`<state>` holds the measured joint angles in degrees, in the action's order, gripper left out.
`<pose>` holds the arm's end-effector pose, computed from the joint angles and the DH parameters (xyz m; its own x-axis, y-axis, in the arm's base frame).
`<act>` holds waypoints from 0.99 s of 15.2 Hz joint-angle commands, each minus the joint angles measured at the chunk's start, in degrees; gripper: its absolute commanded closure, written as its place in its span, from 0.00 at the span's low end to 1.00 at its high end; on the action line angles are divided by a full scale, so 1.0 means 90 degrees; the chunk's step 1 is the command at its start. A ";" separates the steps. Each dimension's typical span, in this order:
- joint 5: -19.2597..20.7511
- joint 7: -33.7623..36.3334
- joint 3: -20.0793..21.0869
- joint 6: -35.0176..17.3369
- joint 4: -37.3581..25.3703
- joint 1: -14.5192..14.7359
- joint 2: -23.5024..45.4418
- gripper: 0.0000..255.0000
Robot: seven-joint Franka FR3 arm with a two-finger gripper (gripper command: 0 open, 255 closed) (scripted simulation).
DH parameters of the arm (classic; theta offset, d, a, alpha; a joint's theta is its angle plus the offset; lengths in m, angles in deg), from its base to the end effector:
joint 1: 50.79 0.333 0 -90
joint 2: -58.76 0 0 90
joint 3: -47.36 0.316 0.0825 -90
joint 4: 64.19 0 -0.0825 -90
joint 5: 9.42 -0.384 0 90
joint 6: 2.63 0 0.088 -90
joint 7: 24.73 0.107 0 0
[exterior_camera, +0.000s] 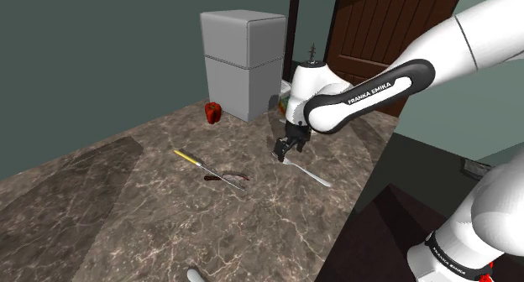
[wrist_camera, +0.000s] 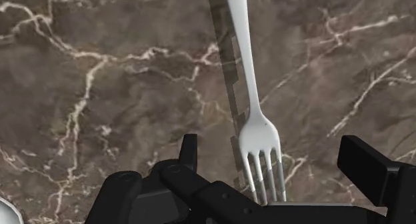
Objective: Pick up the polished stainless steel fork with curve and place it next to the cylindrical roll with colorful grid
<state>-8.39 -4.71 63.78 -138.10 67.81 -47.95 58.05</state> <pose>0.4882 0.1704 0.3580 0.9973 -0.0011 0.0737 -0.0005 -1.0000 -0.0088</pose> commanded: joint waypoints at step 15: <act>0.0165 0.0136 0.0001 -0.0470 0.0120 0.0008 0.0366 1.00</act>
<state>-6.77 -3.49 63.49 -142.19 68.83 -48.12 60.96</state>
